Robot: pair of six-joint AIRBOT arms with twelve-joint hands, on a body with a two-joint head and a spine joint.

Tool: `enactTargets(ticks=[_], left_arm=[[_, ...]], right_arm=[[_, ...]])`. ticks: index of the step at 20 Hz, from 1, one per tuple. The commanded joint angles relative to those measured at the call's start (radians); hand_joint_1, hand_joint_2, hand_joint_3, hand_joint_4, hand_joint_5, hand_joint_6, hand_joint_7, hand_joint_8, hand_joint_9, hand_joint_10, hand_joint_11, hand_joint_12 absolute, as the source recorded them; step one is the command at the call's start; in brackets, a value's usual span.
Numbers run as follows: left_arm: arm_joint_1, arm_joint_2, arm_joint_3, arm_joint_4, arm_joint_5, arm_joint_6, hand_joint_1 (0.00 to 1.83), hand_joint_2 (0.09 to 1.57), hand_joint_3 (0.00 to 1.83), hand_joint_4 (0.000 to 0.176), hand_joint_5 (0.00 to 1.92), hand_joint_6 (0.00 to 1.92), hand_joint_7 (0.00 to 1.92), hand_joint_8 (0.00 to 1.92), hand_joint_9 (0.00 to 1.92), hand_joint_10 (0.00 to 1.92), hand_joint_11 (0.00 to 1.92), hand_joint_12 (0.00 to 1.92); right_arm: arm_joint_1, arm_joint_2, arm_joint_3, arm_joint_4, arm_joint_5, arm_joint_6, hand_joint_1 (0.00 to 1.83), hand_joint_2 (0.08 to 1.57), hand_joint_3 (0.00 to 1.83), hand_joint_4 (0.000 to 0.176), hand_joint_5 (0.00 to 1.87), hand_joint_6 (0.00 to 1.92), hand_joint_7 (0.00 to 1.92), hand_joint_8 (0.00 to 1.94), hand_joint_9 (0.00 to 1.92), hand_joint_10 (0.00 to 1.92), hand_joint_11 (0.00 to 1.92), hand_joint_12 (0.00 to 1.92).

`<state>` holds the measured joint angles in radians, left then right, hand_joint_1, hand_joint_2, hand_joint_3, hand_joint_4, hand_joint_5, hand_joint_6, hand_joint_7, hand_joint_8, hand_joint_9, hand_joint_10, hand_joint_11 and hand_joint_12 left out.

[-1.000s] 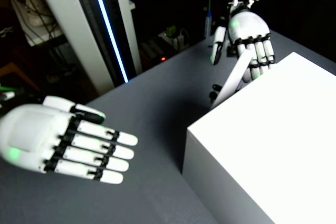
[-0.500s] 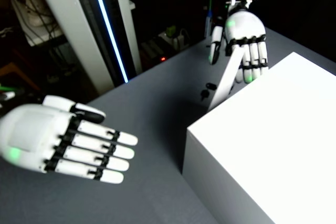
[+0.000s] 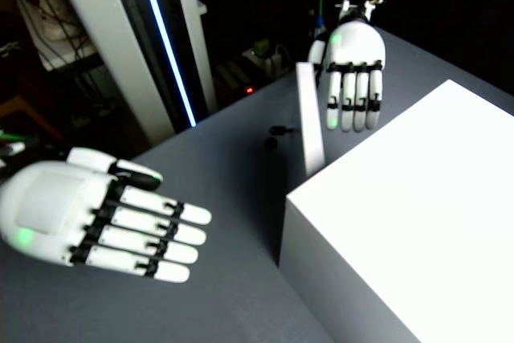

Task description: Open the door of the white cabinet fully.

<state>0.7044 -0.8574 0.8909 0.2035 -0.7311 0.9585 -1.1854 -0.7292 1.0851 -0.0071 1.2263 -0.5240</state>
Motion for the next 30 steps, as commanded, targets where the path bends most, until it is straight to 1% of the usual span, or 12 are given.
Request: enactTargets(ticks=[1,4,5,8,11,14,18,22,25,26,28,30], left_arm=[[-0.021,-0.003,0.004,0.015,-0.102,-0.019,0.0,1.48,0.0,0.0,0.14,0.01,0.12,0.0,0.14,0.0,0.0,0.48],[-0.055,-0.028,0.023,0.09,-0.087,-0.097,0.0,1.51,0.01,0.0,0.14,0.0,0.12,0.0,0.13,0.0,0.0,0.42],[-0.074,-0.043,0.034,0.127,-0.075,-0.13,0.0,1.51,0.0,0.0,0.2,0.0,0.19,0.0,0.2,0.0,0.09,0.34],[-0.105,-0.068,0.045,0.169,-0.039,-0.135,0.02,1.5,0.0,0.0,0.2,0.0,0.21,0.0,0.2,0.0,0.13,0.27],[-0.133,-0.101,0.056,0.204,-0.011,-0.138,0.0,1.5,0.0,0.0,0.09,0.0,0.1,0.0,0.12,0.0,0.06,0.24],[-0.151,-0.123,0.062,0.24,-0.004,-0.156,0.06,1.5,0.0,0.0,0.17,0.01,0.17,0.01,0.17,0.01,0.11,0.2],[-0.17,-0.157,0.068,0.285,0.011,-0.174,0.0,1.5,0.0,0.0,0.2,0.0,0.17,0.0,0.14,0.0,0.13,0.14],[-0.181,-0.188,0.081,0.298,0.006,-0.186,0.0,1.49,0.0,0.0,0.17,0.0,0.18,0.0,0.15,0.0,0.12,0.13],[-0.195,-0.214,0.091,0.313,0.007,-0.186,0.05,1.48,0.0,0.0,0.24,0.01,0.22,0.0,0.21,0.01,0.18,0.11],[-0.196,-0.221,0.093,0.313,0.005,-0.186,0.04,1.48,0.0,0.0,0.24,0.0,0.23,0.0,0.23,0.01,0.2,0.1],[-0.201,-0.245,0.104,0.313,0.003,-0.187,0.0,1.47,0.0,0.0,0.18,0.0,0.19,0.0,0.19,0.0,0.16,0.08],[-0.206,-0.265,0.112,0.313,0.002,-0.187,0.0,1.45,0.0,0.0,0.21,0.01,0.21,0.01,0.2,0.01,0.17,0.07]], right_arm=[[0.002,-0.001,0.005,0.038,0.11,0.006,0.09,1.49,0.0,0.0,0.17,0.0,0.16,0.0,0.12,0.0,0.13,0.01],[0.002,-0.003,0.007,0.038,0.109,0.008,0.12,1.49,0.0,0.0,0.18,0.0,0.16,0.0,0.13,0.0,0.15,0.02],[0.002,-0.004,0.009,0.038,0.109,0.01,0.16,1.49,0.0,0.0,0.18,0.0,0.16,0.0,0.12,0.0,0.14,0.01],[0.002,-0.007,0.012,0.038,0.109,0.01,0.17,1.49,0.0,0.0,0.18,0.0,0.16,0.0,0.12,0.0,0.14,0.01],[0.002,-0.014,0.019,0.038,0.107,0.018,0.09,1.48,0.0,0.0,0.16,0.0,0.15,0.0,0.12,0.0,0.13,0.01],[0.002,-0.017,0.022,0.039,0.106,0.024,0.06,1.48,0.0,0.0,0.17,0.0,0.16,0.0,0.14,0.01,0.15,0.01],[0.002,-0.02,0.024,0.04,0.106,0.024,0.07,1.48,0.0,0.0,0.17,0.0,0.14,0.0,0.13,0.0,0.14,0.01],[0.003,-0.02,0.027,0.049,0.106,0.024,0.06,1.47,0.0,0.0,0.17,0.0,0.15,0.0,0.13,0.0,0.13,0.0],[0.003,-0.023,0.027,0.049,0.106,0.024,0.04,1.46,0.0,0.0,0.17,0.0,0.14,0.0,0.14,0.0,0.14,0.01],[0.003,-0.026,0.029,0.049,0.106,0.024,0.05,1.46,0.0,0.007,0.17,0.0,0.14,0.0,0.14,0.0,0.14,0.01],[0.003,-0.031,0.032,0.049,0.106,0.025,0.11,1.46,0.0,0.0,0.19,0.0,0.17,0.0,0.14,0.0,0.14,0.0],[0.003,-0.032,0.035,0.049,0.106,0.027,0.13,1.48,0.0,0.001,0.18,0.0,0.16,0.0,0.12,0.0,0.12,0.0]])
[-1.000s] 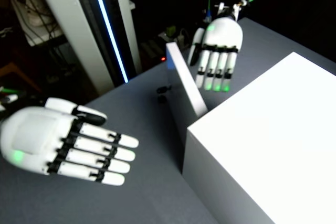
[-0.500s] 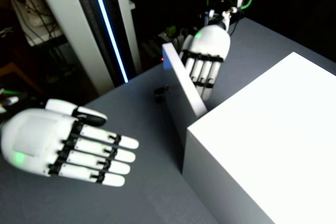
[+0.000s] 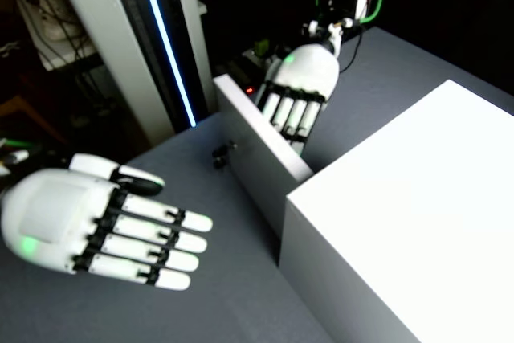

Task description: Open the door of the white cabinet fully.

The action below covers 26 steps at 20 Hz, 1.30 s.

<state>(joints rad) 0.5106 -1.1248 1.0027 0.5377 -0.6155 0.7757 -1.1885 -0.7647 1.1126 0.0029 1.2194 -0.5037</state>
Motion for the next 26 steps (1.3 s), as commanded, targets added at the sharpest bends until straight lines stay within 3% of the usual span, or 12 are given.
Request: enactTargets(ticks=[1,5,8,12,13,17,19,20,21,22,23,26], left_arm=[[-0.014,-0.006,0.003,-0.021,-0.117,-0.004,0.0,1.45,0.0,0.0,0.21,0.01,0.21,0.01,0.2,0.01,0.17,0.07],[-0.024,-0.037,0.018,-0.023,-0.122,-0.005,0.0,1.47,0.0,0.0,0.2,0.0,0.21,0.01,0.19,0.0,0.17,0.06],[-0.027,-0.048,0.025,-0.03,-0.123,-0.005,0.0,1.48,0.0,0.0,0.18,0.01,0.21,0.01,0.18,0.01,0.17,0.05],[-0.025,-0.036,0.027,-0.039,-0.123,-0.005,0.0,1.47,0.0,0.0,0.18,0.0,0.2,0.0,0.17,0.0,0.19,0.06],[-0.02,-0.021,0.025,-0.052,-0.132,-0.005,0.0,1.47,0.0,0.0,0.16,0.01,0.18,0.01,0.16,0.0,0.18,0.05],[0.026,0.074,0.006,-0.138,-0.169,-0.004,0.0,1.51,0.01,0.0,0.22,0.0,0.24,0.0,0.22,0.01,0.22,0.04],[0.049,0.151,-0.01,-0.206,-0.182,0.037,0.0,1.51,0.0,0.0,0.13,0.0,0.15,0.0,0.17,0.0,0.18,0.03],[0.053,0.178,-0.019,-0.236,-0.183,0.075,0.0,1.48,0.0,0.0,0.13,0.01,0.15,0.0,0.17,0.0,0.19,0.03],[0.061,0.217,-0.032,-0.284,-0.189,0.125,0.0,1.48,0.0,0.0,0.13,0.01,0.15,0.0,0.17,0.0,0.19,0.03],[0.077,0.265,-0.051,-0.354,-0.214,0.202,0.12,1.44,0.01,0.0,0.16,0.01,0.3,0.01,0.44,0.01,0.32,0.69],[0.098,0.296,-0.065,-0.417,-0.25,0.256,0.11,1.45,0.01,0.0,0.14,0.0,0.26,0.0,0.36,0.0,0.09,0.72],[0.184,0.375,-0.11,-0.558,-0.378,0.349,0.09,1.44,0.0,0.0,0.13,0.0,0.13,0.0,0.12,0.0,0.01,0.38]], right_arm=[[0.006,0.004,0.008,0.039,0.113,0.007,0.13,1.48,0.0,0.001,0.18,0.0,0.16,0.0,0.12,0.0,0.12,0.0],[0.006,0.004,0.01,0.04,0.113,0.008,0.04,1.44,0.0,0.049,0.17,0.0,0.14,0.0,0.12,0.0,0.13,0.0],[0.006,0.004,0.01,0.041,0.113,0.008,0.1,1.45,0.0,0.017,0.19,0.0,0.17,0.01,0.14,0.01,0.14,0.01],[0.006,0.004,0.01,0.047,0.114,0.008,0.07,1.43,0.0,0.024,0.19,0.0,0.17,0.0,0.13,0.0,0.14,0.0],[0.006,0.004,0.01,0.049,0.114,0.008,0.13,1.43,0.0,0.0,0.21,0.01,0.2,0.01,0.17,0.01,0.17,0.01],[0.006,0.005,0.01,0.056,0.123,0.012,0.14,1.45,0.0,0.0,0.19,0.0,0.18,0.0,0.16,0.0,0.17,0.01],[0.005,0.01,0.007,0.063,0.136,0.012,0.02,1.44,0.0,0.028,0.18,0.0,0.19,0.0,0.18,0.01,0.18,0.02],[0.005,0.012,0.005,0.07,0.144,0.012,0.0,1.42,0.0,0.068,0.18,0.0,0.18,0.0,0.14,0.0,0.14,0.0],[0.001,0.016,0.004,0.083,0.159,0.012,0.0,1.42,0.0,0.068,0.18,0.0,0.18,0.0,0.14,0.0,0.14,0.0],[-0.01,0.018,0.003,0.106,0.181,0.011,0.09,1.42,0.0,0.077,0.2,0.0,0.18,0.0,0.14,0.0,0.13,0.0],[-0.023,0.021,0.001,0.13,0.209,0.011,0.21,1.48,0.01,0.0,0.2,0.0,0.17,0.0,0.13,0.0,0.12,0.0],[-0.06,0.029,-0.011,0.184,0.279,0.011,0.06,1.5,0.01,0.012,0.15,0.0,0.14,0.0,0.1,0.0,0.09,0.01]])
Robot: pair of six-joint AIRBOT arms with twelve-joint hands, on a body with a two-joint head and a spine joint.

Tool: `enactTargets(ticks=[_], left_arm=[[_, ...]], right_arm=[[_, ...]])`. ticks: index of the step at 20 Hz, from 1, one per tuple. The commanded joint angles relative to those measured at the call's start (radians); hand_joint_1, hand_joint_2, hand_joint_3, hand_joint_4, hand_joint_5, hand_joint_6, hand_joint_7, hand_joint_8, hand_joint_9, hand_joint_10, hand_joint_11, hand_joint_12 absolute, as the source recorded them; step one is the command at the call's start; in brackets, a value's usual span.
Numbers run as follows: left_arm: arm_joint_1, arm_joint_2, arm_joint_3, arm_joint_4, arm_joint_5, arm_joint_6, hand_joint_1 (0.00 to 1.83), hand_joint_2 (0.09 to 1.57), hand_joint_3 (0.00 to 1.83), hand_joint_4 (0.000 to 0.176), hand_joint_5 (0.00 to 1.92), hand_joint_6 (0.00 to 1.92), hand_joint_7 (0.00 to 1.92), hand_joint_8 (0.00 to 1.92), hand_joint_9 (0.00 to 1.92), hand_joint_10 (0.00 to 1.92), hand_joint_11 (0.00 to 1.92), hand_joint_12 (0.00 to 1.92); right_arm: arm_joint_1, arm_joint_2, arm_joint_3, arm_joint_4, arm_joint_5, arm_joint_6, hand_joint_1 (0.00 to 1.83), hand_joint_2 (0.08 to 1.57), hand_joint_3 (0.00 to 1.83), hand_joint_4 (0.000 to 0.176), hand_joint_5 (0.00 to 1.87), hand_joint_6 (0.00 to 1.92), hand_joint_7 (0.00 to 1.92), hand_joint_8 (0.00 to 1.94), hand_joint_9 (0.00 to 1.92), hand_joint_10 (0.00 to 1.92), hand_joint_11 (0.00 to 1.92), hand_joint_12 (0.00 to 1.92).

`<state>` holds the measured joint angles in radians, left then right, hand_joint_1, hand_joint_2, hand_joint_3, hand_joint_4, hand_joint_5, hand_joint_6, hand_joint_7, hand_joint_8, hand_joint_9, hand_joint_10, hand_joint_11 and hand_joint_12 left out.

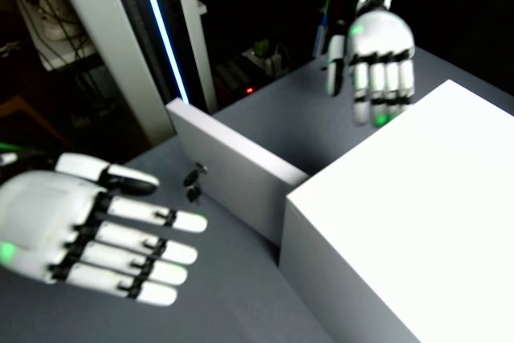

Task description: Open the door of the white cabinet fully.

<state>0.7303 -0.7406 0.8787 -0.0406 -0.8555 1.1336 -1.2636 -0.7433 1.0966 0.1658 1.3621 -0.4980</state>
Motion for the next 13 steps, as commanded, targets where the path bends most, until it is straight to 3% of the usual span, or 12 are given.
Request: enactTargets(ticks=[1,3,4,6,7,10,13], left_arm=[[0.009,0.02,-0.011,-0.034,-0.205,0.011,0.09,1.41,0.0,0.0,0.2,0.01,0.19,0.01,0.19,0.01,0.08,0.41],[0.102,0.064,-0.049,-0.122,-0.318,0.031,0.15,1.45,0.0,0.0,0.19,0.0,0.21,0.0,0.21,0.0,0.02,0.47],[0.149,0.079,-0.061,-0.159,-0.381,0.032,0.1,1.47,0.01,0.0,0.18,0.0,0.2,0.0,0.21,0.0,0.0,0.51],[0.249,0.115,-0.093,-0.23,-0.505,0.031,0.11,1.51,0.01,0.0,0.19,0.01,0.21,0.01,0.21,0.0,0.0,0.55],[0.294,0.13,-0.109,-0.257,-0.556,0.031,0.15,1.52,0.01,0.0,0.17,0.01,0.18,0.01,0.18,0.01,0.0,0.43],[0.351,0.14,-0.122,-0.296,-0.615,0.023,0.08,1.55,0.01,0.0,0.13,0.0,0.13,0.0,0.1,0.0,0.0,0.27],[0.369,0.139,-0.121,-0.31,-0.615,0.01,0.05,1.55,0.0,0.0,0.13,0.0,0.12,0.0,0.1,0.0,0.0,0.24]], right_arm=[[-0.009,0.013,-0.002,0.048,0.175,0.006,0.07,1.51,0.0,0.0,0.15,0.0,0.15,0.0,0.11,0.0,0.11,0.02],[-0.051,0.027,-0.016,0.088,0.235,0.005,0.08,1.51,0.0,0.009,0.15,0.0,0.14,0.0,0.11,0.0,0.1,0.01],[-0.078,0.036,-0.025,0.109,0.264,0.004,0.12,1.51,0.0,0.0,0.15,0.0,0.14,0.0,0.11,0.0,0.08,0.01],[-0.153,0.051,-0.046,0.165,0.329,0.002,0.16,1.5,0.0,0.0,0.15,0.0,0.14,0.0,0.12,0.01,0.1,0.02],[-0.185,0.06,-0.057,0.193,0.357,0.001,0.15,1.5,0.0,0.0,0.16,0.0,0.15,0.0,0.13,0.01,0.12,0.02],[-0.243,0.072,-0.073,0.243,0.395,0.001,0.21,1.48,0.0,0.004,0.16,0.0,0.13,0.0,0.12,0.0,0.11,0.01],[-0.257,0.075,-0.075,0.245,0.395,0.001,0.21,1.5,0.0,0.0,0.15,0.0,0.13,0.0,0.11,0.01,0.11,0.01]])
